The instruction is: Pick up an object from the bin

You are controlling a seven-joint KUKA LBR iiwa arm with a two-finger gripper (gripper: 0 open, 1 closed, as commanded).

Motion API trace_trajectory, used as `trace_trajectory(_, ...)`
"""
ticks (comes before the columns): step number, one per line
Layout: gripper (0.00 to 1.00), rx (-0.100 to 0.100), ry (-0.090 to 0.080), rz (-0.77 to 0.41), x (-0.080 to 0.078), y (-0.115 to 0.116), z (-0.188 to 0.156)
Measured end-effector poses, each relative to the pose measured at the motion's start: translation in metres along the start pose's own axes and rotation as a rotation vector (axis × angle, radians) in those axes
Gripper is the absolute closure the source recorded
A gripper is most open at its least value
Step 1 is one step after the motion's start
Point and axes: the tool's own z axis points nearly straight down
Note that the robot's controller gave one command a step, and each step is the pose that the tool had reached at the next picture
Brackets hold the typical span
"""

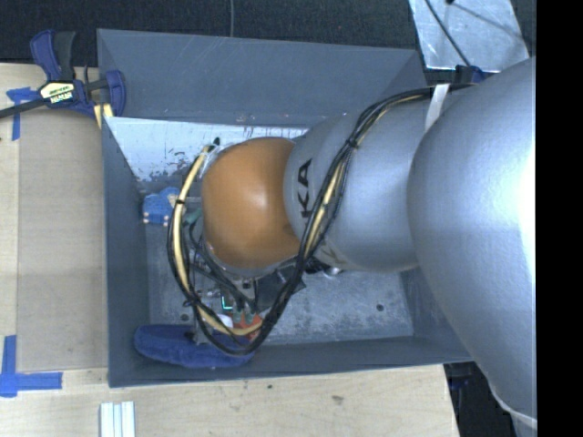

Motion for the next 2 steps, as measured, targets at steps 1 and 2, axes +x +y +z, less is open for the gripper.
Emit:
trace_trajectory(1, 0.00, -0.007, -0.033, -0.193, -0.016, -0.055, 0.056)
trace_trajectory(2, 0.00, 0.002, -0.014, -0.438, -0.028, -0.136, 0.058)
